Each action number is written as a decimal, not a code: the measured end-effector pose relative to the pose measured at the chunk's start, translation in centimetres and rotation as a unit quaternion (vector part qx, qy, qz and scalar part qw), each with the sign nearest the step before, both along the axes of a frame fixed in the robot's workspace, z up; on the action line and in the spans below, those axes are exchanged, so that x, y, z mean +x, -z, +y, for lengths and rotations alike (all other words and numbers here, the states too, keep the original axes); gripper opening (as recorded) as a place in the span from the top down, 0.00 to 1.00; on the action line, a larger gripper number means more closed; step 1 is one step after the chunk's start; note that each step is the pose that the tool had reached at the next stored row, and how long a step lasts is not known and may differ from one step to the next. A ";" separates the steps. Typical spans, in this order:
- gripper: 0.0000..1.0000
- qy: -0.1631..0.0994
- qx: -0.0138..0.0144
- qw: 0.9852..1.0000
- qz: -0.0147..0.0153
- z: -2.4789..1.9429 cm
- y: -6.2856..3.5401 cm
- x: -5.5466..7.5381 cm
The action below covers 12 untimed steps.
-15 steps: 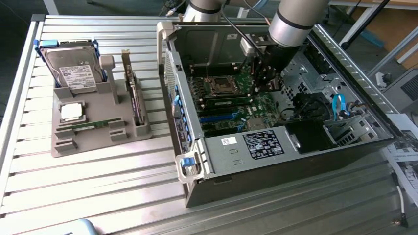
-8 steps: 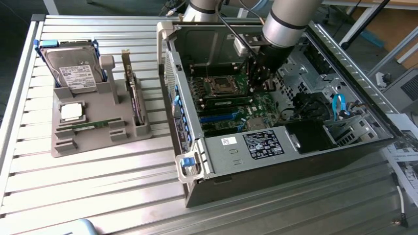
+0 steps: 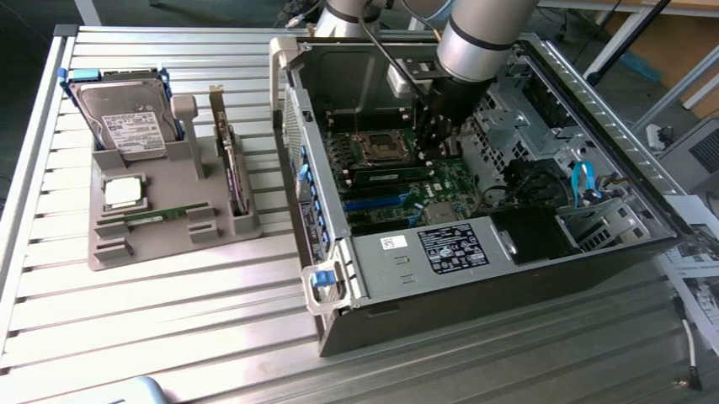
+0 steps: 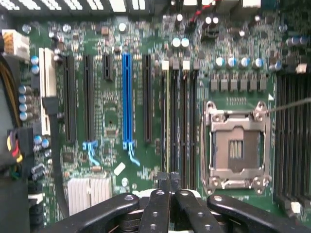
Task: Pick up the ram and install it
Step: 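Press down the ram until it locks into place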
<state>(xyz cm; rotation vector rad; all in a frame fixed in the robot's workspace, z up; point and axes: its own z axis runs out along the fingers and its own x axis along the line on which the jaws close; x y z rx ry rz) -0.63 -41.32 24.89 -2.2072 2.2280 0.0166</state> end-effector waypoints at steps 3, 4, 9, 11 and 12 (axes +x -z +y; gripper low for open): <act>0.89 0.000 0.000 1.000 0.000 0.00 -0.01 -0.9; 0.89 0.000 0.000 1.000 -0.001 0.00 0.00 -1.2; 0.89 0.000 0.001 1.000 -0.001 -0.01 0.00 -2.6; 0.89 0.000 0.001 1.000 -0.002 -0.01 0.00 -3.2; 0.89 0.000 0.001 1.000 -0.002 -0.01 0.00 -3.4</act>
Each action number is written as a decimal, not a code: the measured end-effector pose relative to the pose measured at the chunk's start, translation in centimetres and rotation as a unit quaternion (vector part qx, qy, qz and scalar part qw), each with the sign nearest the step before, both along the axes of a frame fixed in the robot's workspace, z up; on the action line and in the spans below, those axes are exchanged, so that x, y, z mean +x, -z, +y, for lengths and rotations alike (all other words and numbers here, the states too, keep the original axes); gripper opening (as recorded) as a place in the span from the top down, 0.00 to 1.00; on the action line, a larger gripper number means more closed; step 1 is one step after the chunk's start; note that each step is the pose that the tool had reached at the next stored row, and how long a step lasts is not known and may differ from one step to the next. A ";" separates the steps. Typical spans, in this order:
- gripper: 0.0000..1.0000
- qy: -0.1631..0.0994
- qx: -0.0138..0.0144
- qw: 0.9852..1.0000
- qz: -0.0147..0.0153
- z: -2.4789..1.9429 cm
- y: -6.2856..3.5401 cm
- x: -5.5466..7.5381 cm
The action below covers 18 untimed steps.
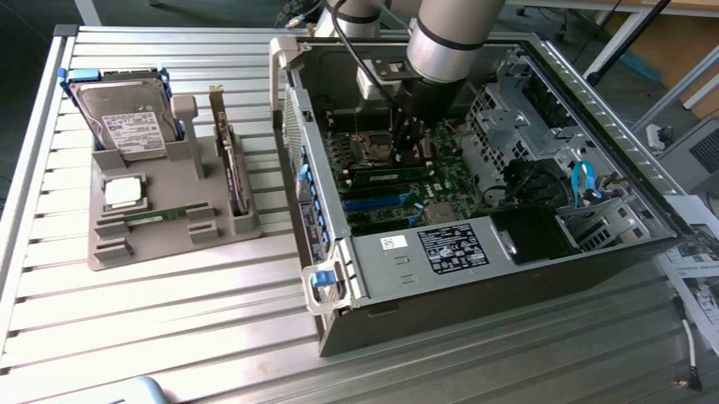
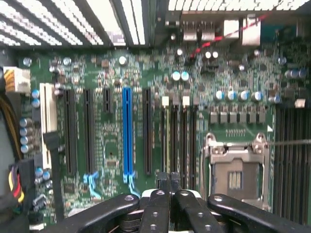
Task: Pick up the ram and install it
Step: 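Press down the ram until it locks into place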
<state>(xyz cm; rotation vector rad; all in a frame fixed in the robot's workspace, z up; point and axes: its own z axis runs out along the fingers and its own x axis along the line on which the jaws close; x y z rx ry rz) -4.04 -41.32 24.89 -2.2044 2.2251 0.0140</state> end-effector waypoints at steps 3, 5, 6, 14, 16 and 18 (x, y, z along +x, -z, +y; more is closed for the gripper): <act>0.89 0.000 0.000 1.000 0.000 0.00 0.00 -0.7; 0.89 0.000 0.000 1.000 0.000 0.00 0.00 -1.1; 0.89 0.000 0.000 1.000 -0.001 0.00 0.00 -1.3; 0.89 0.000 0.000 1.000 -0.001 -0.06 0.00 -1.6; 0.89 0.000 0.000 1.000 -0.001 -0.09 0.00 -1.6; 0.89 0.000 0.000 1.000 -0.001 -0.09 0.00 -1.6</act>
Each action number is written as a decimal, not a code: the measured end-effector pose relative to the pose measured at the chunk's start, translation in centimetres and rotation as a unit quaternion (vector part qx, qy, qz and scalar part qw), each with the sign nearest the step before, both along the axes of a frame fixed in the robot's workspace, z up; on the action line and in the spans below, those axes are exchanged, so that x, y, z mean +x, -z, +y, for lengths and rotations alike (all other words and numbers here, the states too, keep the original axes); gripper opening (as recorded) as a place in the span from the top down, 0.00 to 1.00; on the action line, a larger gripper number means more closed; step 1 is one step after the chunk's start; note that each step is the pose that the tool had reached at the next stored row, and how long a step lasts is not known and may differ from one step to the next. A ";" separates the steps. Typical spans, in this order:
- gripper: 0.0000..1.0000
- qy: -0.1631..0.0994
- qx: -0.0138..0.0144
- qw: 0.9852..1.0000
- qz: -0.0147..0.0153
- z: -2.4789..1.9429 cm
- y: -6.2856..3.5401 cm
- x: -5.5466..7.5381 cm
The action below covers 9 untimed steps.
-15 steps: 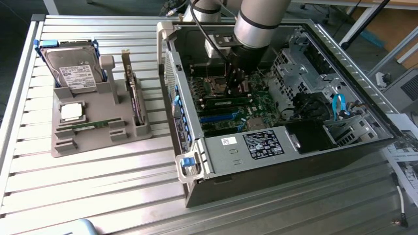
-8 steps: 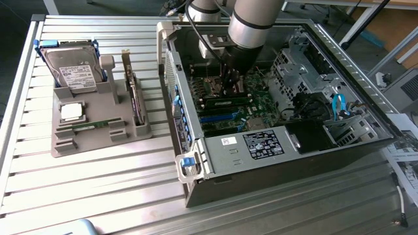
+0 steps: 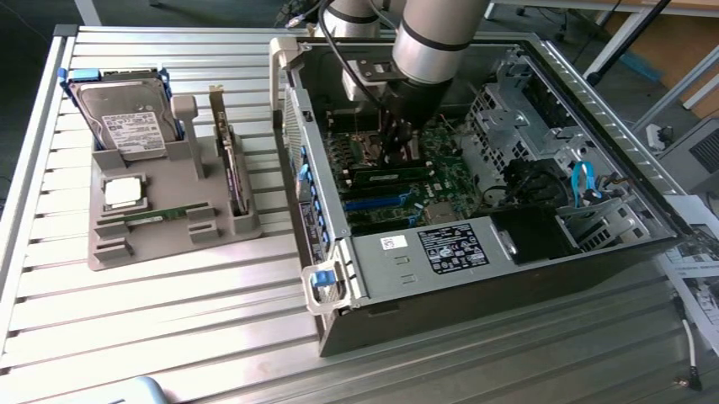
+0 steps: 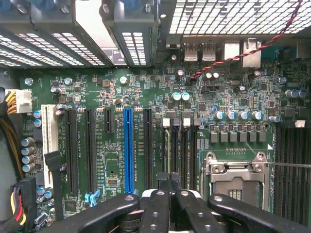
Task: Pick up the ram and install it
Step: 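Press down the ram until it locks into place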
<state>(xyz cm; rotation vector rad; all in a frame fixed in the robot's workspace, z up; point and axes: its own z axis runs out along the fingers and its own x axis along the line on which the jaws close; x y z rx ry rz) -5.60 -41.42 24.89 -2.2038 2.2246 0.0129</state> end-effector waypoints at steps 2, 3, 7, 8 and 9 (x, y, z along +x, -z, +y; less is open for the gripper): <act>0.89 0.000 0.000 1.000 0.000 -0.01 0.00 -0.2; 0.89 0.000 0.000 1.000 0.000 -0.01 0.00 -0.4; 0.89 0.000 0.000 1.000 0.000 0.00 0.01 -0.5; 0.89 0.000 0.000 1.000 0.000 0.00 0.04 -0.5; 0.89 0.000 0.000 1.000 0.000 0.00 0.13 -0.5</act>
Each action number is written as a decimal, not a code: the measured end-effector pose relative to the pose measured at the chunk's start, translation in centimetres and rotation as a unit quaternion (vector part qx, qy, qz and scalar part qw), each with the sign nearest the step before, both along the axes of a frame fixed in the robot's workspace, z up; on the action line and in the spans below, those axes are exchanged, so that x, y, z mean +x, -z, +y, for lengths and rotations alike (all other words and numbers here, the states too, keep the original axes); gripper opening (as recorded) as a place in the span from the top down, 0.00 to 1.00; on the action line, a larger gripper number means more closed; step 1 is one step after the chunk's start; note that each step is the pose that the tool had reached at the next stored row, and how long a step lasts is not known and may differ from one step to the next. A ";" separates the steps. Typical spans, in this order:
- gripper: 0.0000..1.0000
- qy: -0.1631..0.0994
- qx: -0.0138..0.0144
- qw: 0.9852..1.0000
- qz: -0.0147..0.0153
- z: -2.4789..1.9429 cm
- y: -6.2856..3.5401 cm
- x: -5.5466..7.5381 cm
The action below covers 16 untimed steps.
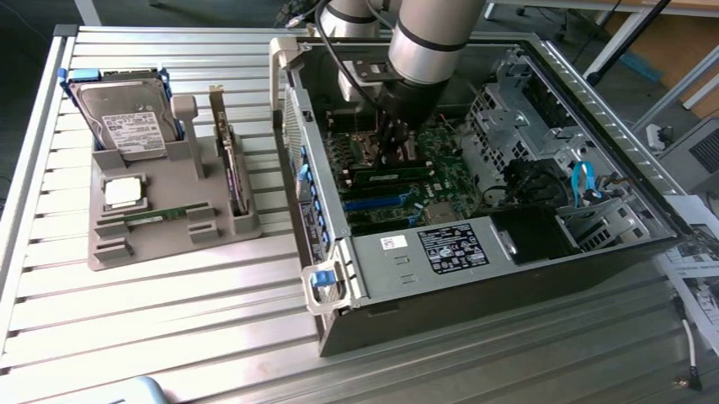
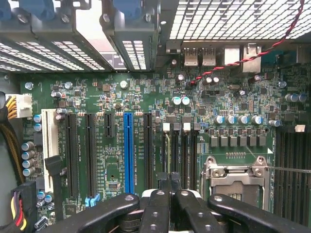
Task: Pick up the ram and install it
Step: 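Press down the ram until it locks into place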
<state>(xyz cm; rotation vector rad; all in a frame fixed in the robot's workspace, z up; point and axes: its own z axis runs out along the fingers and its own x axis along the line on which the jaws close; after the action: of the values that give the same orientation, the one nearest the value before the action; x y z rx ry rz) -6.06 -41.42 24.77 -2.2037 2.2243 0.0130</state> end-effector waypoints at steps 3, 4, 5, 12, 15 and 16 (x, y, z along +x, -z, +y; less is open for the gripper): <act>0.89 0.000 0.000 1.000 0.000 0.00 0.15 0.0; 0.89 0.000 0.000 1.000 0.000 0.00 0.15 0.0; 0.89 0.000 0.000 1.000 0.000 0.00 0.15 0.0; 0.89 0.000 0.000 1.000 0.000 0.00 0.25 0.0; 0.89 0.000 0.000 1.000 0.000 0.00 0.34 0.0; 0.89 0.000 0.000 1.000 0.000 0.00 0.36 0.0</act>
<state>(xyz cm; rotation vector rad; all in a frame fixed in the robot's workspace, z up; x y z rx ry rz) -6.06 -41.42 24.40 -2.2039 2.2246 0.0129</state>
